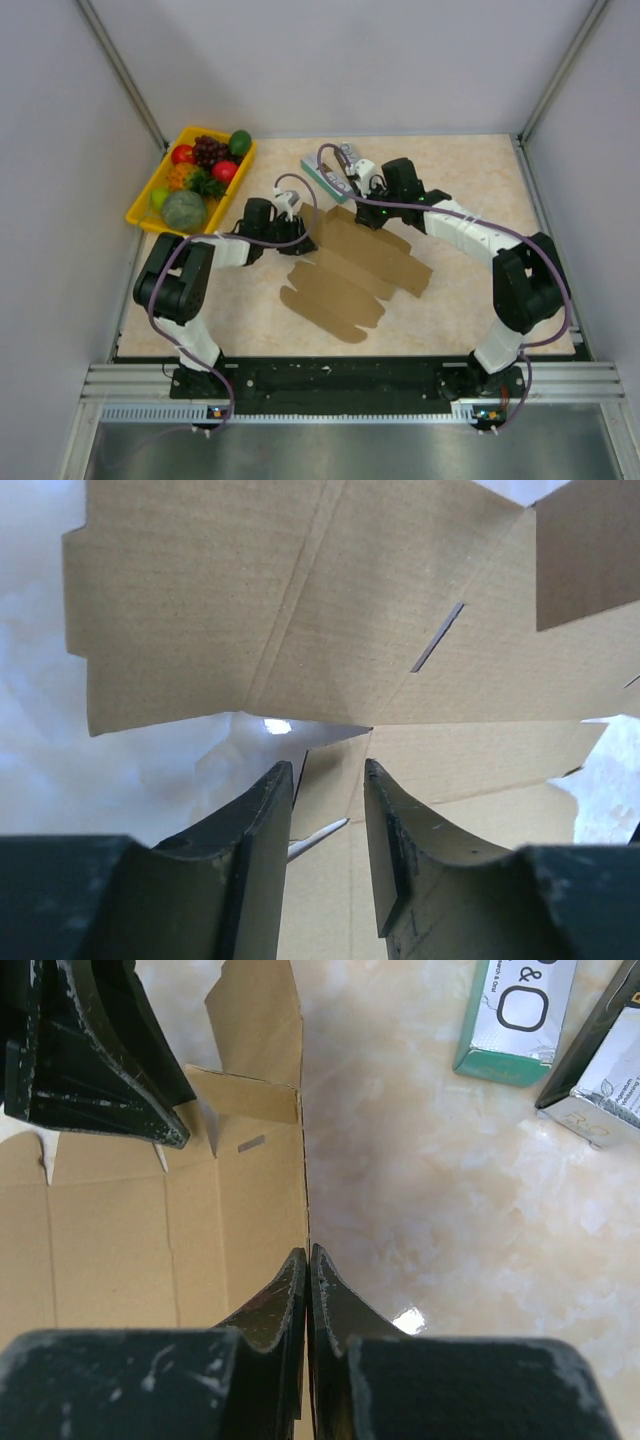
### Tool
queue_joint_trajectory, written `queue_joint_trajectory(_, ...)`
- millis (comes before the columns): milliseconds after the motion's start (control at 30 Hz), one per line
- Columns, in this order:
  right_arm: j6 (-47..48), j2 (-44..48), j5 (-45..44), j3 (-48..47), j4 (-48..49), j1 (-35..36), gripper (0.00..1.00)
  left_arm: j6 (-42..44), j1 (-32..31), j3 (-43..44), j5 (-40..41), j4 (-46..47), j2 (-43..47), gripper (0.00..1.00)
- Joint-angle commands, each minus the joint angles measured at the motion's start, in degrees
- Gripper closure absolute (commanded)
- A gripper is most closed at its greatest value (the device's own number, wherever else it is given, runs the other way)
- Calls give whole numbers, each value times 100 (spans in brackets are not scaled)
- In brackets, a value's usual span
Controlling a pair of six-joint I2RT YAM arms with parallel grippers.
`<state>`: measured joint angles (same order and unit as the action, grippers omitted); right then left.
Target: Fold the paper box
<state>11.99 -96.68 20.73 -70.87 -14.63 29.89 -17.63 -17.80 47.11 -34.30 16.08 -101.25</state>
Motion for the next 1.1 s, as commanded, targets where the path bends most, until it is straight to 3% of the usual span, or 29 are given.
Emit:
queue_joint_trajectory(0, 14, 53, 124, -137, 154, 79, 100, 119, -329, -246, 571, 352, 430, 63)
queue_joint_trajectory(100, -30, 80, 115, -120, 145, 87, 100, 84, -566, -369, 986, 422, 553, 74)
queue_joint_trajectory(233, -39, 185, -95, 12, 215, 201, 100, -47, -944, -711, 2109, 721, 800, 81)
queue_joint_trajectory(467, -92, 615, -1200, 775, 1013, 579, 100, -276, -1445, -932, 3350, 1064, 1133, 98)
queue_joint_trajectory(533, -65, 808, -1596, 1004, 1260, 755, 100, -285, -1550, -976, 3569, 1204, 1195, 99)
queue_joint_trajectory(767, 102, 1459, -2301, 2286, 2622, 1168, 100, -513, -1568, -1177, 2992, 1582, 1248, 100)
queue_joint_trajectory(1067, 848, 1627, -3900, 2929, 3572, 2168, 100, -926, -1568, -1793, 2710, 2250, 1213, 98)
